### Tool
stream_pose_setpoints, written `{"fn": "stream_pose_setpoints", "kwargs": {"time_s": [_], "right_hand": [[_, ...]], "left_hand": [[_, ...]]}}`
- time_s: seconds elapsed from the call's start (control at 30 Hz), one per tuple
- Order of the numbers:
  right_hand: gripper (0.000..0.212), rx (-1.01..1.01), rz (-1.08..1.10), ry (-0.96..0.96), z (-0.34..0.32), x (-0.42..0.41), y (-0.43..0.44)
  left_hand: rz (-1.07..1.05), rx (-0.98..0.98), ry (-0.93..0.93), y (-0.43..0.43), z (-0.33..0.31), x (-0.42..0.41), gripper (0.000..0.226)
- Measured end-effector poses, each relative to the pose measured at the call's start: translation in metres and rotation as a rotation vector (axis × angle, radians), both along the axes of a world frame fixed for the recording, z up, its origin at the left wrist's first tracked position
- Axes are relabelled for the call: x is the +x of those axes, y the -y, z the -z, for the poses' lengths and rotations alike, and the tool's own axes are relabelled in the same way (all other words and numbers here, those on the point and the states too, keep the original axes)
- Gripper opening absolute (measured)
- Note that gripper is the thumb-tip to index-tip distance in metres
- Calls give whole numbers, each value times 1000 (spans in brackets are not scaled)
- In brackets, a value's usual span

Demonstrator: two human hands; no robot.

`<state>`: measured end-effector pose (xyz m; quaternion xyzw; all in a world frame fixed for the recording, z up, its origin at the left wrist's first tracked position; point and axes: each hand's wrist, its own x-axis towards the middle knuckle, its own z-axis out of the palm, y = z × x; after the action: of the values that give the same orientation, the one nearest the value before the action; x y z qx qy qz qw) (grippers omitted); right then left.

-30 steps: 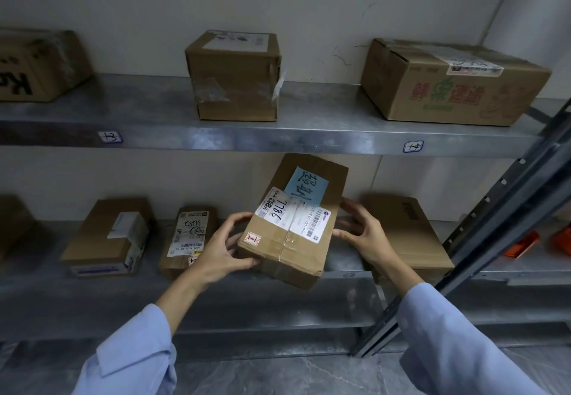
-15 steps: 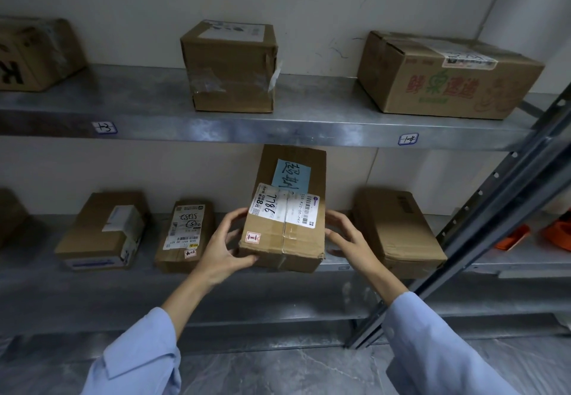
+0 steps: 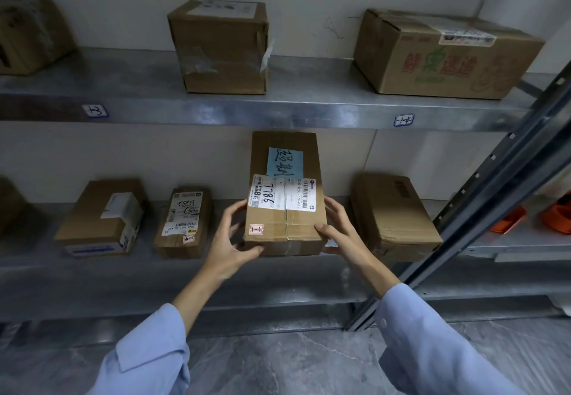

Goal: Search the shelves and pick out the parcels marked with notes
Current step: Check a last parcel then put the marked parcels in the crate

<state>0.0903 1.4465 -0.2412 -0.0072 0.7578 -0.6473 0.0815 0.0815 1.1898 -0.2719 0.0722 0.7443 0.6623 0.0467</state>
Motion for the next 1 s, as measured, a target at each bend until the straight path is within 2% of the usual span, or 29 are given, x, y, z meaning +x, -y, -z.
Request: {"fn": "stream_pose_setpoints", "kwargs": {"time_s": [0.1, 0.27, 0.63, 0.77, 1.0], "right_hand": [[83, -7, 20, -10, 1, 4, -1], [73, -49, 36, 35, 1, 6, -9], [73, -113, 20, 83, 0, 7, -29], [69, -101, -15, 95, -4, 11, -35], [61, -70, -74, 127, -2, 19, -41]], "left_hand": [[28, 9, 9, 2, -1, 1, 91], [108, -3, 19, 12, -7, 0, 84], [250, -87, 58, 25, -26, -27, 87], [167, -51, 12, 28, -30, -40, 87], [-5, -42, 15, 44, -36, -56, 110]]}}
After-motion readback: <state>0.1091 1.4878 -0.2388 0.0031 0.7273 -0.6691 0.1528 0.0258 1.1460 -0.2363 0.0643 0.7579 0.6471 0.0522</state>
